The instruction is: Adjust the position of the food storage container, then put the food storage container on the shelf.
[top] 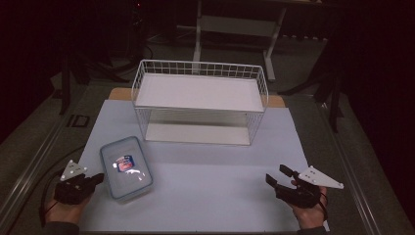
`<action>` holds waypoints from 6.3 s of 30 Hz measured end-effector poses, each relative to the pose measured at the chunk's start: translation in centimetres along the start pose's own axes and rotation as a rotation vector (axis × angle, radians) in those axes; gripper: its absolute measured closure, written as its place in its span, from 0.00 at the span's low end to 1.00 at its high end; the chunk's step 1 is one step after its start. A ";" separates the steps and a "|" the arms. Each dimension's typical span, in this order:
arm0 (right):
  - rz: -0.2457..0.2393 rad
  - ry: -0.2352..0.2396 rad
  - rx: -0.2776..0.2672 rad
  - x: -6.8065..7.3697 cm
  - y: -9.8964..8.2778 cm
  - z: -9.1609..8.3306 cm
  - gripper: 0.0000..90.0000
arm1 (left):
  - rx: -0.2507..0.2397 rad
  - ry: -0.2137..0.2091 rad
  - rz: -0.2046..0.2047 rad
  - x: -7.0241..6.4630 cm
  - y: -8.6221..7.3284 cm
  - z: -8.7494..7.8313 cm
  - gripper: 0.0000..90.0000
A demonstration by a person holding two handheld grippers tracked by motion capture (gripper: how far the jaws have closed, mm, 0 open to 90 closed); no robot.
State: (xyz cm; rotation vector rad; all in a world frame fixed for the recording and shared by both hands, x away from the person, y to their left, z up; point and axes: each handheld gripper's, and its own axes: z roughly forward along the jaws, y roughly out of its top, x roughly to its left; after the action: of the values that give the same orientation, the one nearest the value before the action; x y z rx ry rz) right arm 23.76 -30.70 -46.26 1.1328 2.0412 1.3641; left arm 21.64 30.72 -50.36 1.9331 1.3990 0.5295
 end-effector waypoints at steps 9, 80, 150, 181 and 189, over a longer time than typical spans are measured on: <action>-0.006 0.006 0.006 0.1 0.0 0.2 0.37 | 0.016 -0.081 0.096 -2.0 0.5 0.5 1.00; 0.033 0.024 -0.011 0.0 -0.1 0.2 0.37 | -0.075 -0.126 0.118 -4.9 6.7 7.0 1.00; 0.156 0.294 0.321 5.8 2.5 12.9 0.11 | -0.065 -0.449 -0.011 -12.1 7.8 8.6 0.22; 0.322 0.400 0.380 5.0 0.7 14.5 0.09 | 0.051 -0.553 -0.139 -12.3 7.4 11.2 0.05; 0.329 0.419 0.401 4.9 0.6 14.4 0.10 | 0.057 -0.563 -0.153 -12.3 7.4 11.1 0.10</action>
State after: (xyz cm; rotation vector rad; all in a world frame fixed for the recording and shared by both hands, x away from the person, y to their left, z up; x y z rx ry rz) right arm 31.63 -18.66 -51.37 1.5078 2.6044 1.4826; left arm 29.81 14.58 -51.80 1.8057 1.1807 -0.1283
